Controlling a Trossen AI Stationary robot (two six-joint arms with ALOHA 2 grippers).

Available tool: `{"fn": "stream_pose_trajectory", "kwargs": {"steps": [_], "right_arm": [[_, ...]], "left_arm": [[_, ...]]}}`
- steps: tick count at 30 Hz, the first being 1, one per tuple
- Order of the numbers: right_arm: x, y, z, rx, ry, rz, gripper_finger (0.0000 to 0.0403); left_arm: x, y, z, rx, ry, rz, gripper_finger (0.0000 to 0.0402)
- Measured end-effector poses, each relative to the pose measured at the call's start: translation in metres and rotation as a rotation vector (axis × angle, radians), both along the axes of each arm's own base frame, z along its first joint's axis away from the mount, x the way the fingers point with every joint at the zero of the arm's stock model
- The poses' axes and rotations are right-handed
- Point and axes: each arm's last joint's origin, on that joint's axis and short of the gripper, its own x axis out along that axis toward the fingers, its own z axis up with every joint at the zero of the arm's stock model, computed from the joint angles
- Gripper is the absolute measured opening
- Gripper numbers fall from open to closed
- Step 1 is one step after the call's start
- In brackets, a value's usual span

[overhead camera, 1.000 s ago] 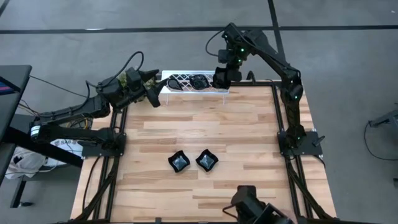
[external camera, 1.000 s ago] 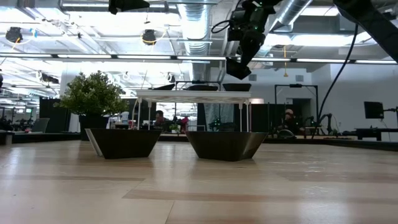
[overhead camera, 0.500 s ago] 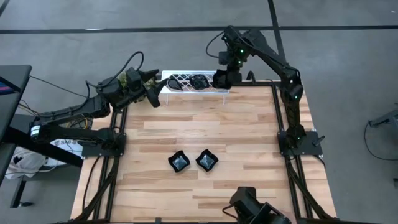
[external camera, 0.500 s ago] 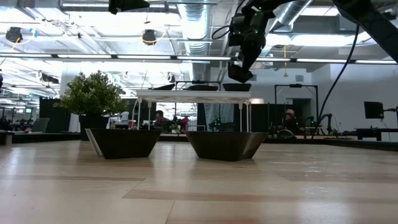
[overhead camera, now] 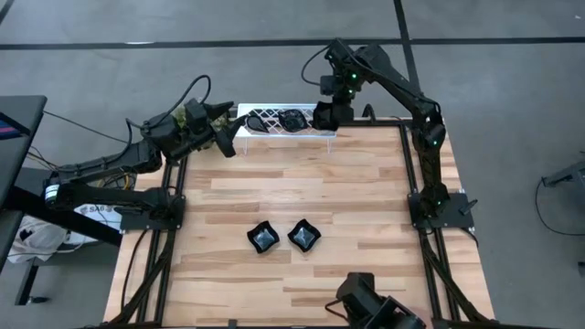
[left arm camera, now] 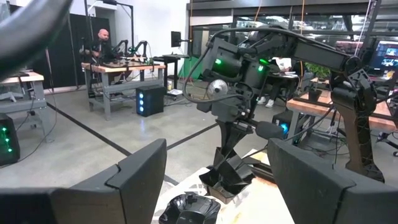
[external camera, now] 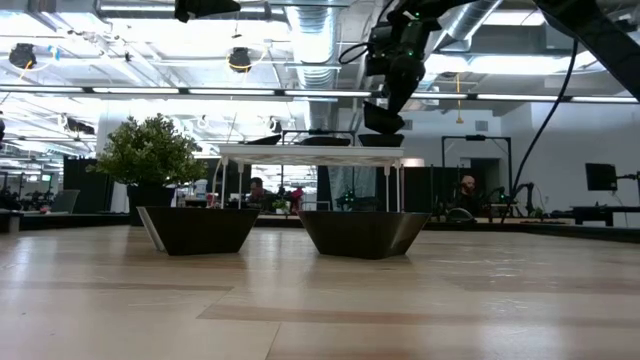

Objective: Pick & Place Mini shaped plates
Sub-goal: Stack the black distorted square plate on top of the black distorted square plate on the shelf

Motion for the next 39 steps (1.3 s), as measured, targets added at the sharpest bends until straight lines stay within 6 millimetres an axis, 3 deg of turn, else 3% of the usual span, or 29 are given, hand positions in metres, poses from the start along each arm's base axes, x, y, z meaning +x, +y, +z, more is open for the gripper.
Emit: {"fn": "stream_pose_trajectory", "kwargs": {"steps": [22, 27, 32, 39], "right_arm": [[0.0, -0.002, 0.004, -0.046, 0.002, -0.013, 0.0047], [-0.006, 0.011, 0.027, -0.054, -0.041, -0.059, 0.004], [-0.028, 0.049, 0.062, -0.033, -0.115, -0.026, 0.0022], [-0.061, 0.093, 0.106, -0.037, -0.27, -0.108, 0.0003]], "left_arm": [[0.0, 0.0, 0.0, 0.0, -0.001, 0.0, 0.0282], [0.0, 0.0, 0.0, 0.0, -0.001, 0.0, 0.0282], [0.0, 0.0, 0.0, 0.0, -0.001, 0.0, 0.0282], [0.0, 0.0, 0.0, -0.003, -0.003, 0.0, 0.0282]]}}
